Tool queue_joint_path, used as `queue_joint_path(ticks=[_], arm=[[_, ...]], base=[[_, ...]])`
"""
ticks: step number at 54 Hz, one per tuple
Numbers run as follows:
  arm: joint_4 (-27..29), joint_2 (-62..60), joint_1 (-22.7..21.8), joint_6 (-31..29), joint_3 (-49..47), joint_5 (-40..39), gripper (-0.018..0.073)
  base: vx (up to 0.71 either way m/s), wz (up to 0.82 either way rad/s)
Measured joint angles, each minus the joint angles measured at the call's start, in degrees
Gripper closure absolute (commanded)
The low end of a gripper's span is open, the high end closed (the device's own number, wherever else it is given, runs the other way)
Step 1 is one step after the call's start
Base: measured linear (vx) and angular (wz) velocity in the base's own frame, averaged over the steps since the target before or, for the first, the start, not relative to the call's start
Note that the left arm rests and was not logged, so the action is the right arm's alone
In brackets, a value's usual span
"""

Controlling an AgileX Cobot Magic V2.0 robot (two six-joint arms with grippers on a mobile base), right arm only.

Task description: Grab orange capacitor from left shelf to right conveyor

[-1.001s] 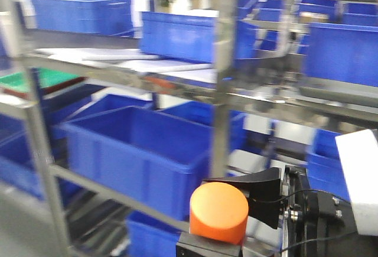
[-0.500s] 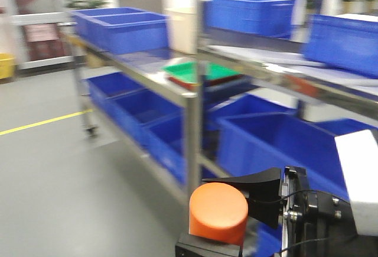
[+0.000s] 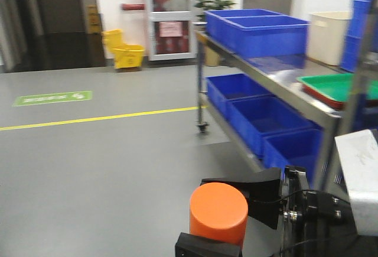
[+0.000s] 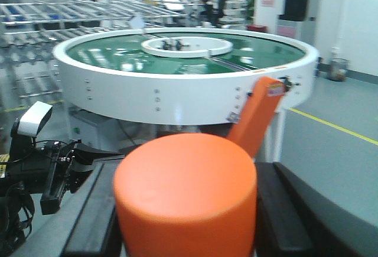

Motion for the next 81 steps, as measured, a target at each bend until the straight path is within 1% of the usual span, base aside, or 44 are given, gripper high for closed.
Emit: queue_joint_path(ticks=[53, 68, 81], arm=[[0.0, 0.0, 0.0, 0.0, 0.0, -0.05, 0.057], [0.0, 0.0, 0.0, 0.0, 0.0, -0.05, 0.057], [0.0, 0.0, 0.0, 0.0, 0.0, -0.05, 0.057]], base=[[0.2, 0.68], [0.27, 0.48], [0.36, 0.23]])
